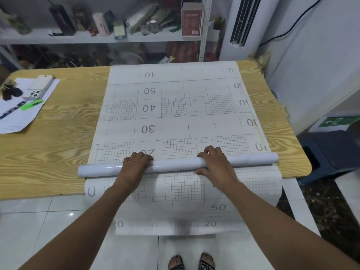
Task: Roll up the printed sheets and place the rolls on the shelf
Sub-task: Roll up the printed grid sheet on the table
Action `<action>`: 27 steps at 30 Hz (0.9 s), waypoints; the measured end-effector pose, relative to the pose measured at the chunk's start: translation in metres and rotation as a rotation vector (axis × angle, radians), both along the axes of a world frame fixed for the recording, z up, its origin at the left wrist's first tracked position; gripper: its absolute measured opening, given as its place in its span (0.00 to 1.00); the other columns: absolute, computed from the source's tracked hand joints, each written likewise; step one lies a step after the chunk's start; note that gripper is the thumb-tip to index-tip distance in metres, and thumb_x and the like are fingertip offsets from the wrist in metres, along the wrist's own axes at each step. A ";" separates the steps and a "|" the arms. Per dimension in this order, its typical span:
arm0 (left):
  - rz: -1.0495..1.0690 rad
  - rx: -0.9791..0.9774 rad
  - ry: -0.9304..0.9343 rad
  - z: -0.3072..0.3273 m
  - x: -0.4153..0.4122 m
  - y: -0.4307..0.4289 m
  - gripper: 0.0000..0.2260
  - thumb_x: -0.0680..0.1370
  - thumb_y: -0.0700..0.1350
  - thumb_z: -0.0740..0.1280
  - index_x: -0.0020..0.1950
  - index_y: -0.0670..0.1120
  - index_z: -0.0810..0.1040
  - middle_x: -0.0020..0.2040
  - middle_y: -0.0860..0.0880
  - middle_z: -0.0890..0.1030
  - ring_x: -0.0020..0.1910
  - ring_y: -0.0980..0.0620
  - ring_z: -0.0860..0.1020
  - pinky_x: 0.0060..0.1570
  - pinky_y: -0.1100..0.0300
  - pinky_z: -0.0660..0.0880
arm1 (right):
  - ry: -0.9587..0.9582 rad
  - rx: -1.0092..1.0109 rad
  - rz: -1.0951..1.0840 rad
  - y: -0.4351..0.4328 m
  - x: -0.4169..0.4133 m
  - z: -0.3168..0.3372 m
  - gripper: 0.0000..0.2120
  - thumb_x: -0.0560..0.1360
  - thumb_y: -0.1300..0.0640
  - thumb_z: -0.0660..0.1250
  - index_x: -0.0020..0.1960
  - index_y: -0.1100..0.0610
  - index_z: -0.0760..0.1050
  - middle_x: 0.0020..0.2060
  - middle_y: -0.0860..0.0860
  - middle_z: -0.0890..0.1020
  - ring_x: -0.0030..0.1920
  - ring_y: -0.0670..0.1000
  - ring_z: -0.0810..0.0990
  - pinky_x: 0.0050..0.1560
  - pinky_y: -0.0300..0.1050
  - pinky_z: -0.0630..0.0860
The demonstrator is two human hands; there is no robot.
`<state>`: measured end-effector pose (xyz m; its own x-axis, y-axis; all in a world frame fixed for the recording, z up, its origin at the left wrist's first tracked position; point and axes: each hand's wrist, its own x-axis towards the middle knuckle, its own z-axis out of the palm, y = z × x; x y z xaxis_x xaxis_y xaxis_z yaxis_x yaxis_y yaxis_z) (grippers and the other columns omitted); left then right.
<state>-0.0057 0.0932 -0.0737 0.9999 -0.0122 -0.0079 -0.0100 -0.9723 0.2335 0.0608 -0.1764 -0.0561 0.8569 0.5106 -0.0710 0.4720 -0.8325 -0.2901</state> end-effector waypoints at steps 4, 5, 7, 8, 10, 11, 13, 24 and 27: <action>0.041 -0.068 -0.098 -0.001 0.000 -0.002 0.08 0.73 0.40 0.69 0.52 0.42 0.80 0.52 0.40 0.76 0.50 0.39 0.73 0.47 0.48 0.68 | 0.000 -0.007 0.004 0.000 0.002 0.000 0.22 0.73 0.43 0.67 0.63 0.52 0.72 0.56 0.50 0.71 0.54 0.51 0.67 0.57 0.42 0.65; 0.038 -0.054 -0.107 -0.001 0.000 -0.002 0.09 0.72 0.41 0.71 0.52 0.42 0.80 0.52 0.39 0.76 0.49 0.38 0.73 0.47 0.46 0.69 | 0.004 -0.013 0.008 0.000 0.002 0.000 0.22 0.73 0.43 0.66 0.63 0.52 0.72 0.56 0.50 0.71 0.54 0.51 0.67 0.57 0.42 0.65; 0.003 -0.020 -0.095 -0.001 -0.001 -0.003 0.14 0.68 0.43 0.74 0.53 0.42 0.80 0.50 0.39 0.77 0.46 0.37 0.75 0.44 0.45 0.72 | 0.016 -0.007 0.014 0.000 0.003 0.000 0.23 0.73 0.43 0.66 0.64 0.53 0.71 0.56 0.50 0.71 0.55 0.51 0.67 0.57 0.42 0.65; -0.010 -0.014 -0.082 -0.001 -0.002 -0.003 0.18 0.66 0.44 0.76 0.54 0.41 0.79 0.49 0.38 0.77 0.44 0.37 0.76 0.42 0.44 0.72 | 0.024 -0.001 0.013 0.000 0.004 0.000 0.24 0.73 0.43 0.66 0.65 0.53 0.70 0.57 0.50 0.72 0.55 0.51 0.67 0.57 0.42 0.65; -0.002 -0.036 -0.058 -0.002 -0.001 -0.003 0.25 0.63 0.46 0.78 0.57 0.41 0.77 0.50 0.39 0.77 0.43 0.38 0.76 0.42 0.45 0.73 | 0.033 0.008 -0.001 0.001 0.004 0.000 0.26 0.72 0.43 0.67 0.66 0.54 0.68 0.57 0.50 0.72 0.56 0.51 0.67 0.57 0.42 0.65; 0.014 -0.061 -0.047 -0.002 0.000 -0.003 0.28 0.62 0.48 0.79 0.59 0.42 0.76 0.51 0.40 0.77 0.44 0.40 0.77 0.44 0.45 0.73 | 0.030 0.014 -0.008 0.001 0.005 0.000 0.27 0.72 0.43 0.68 0.65 0.55 0.68 0.57 0.50 0.72 0.55 0.51 0.68 0.57 0.42 0.65; 0.049 -0.116 -0.028 0.000 0.004 -0.002 0.31 0.62 0.52 0.78 0.61 0.43 0.74 0.54 0.41 0.75 0.47 0.42 0.77 0.48 0.46 0.71 | 0.019 0.018 -0.015 0.001 0.005 -0.002 0.25 0.72 0.44 0.68 0.63 0.56 0.70 0.55 0.51 0.73 0.54 0.51 0.69 0.56 0.42 0.65; -0.013 -0.143 -0.030 -0.003 0.001 0.007 0.24 0.63 0.51 0.78 0.55 0.46 0.76 0.51 0.48 0.74 0.48 0.47 0.74 0.54 0.54 0.60 | -0.011 -0.023 0.005 0.002 0.005 -0.003 0.19 0.75 0.45 0.64 0.60 0.57 0.72 0.54 0.52 0.74 0.52 0.53 0.70 0.54 0.45 0.65; -0.008 -0.156 -0.033 -0.004 0.000 0.007 0.21 0.65 0.47 0.77 0.55 0.47 0.76 0.50 0.49 0.74 0.47 0.47 0.74 0.53 0.55 0.59 | -0.007 -0.036 0.011 0.002 0.006 -0.002 0.19 0.77 0.45 0.61 0.61 0.56 0.72 0.56 0.51 0.73 0.54 0.52 0.69 0.55 0.44 0.64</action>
<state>-0.0060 0.1003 -0.0779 0.9994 -0.0189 0.0280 -0.0282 -0.9239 0.3815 0.0666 -0.1748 -0.0583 0.8520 0.5169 -0.0833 0.4828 -0.8371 -0.2571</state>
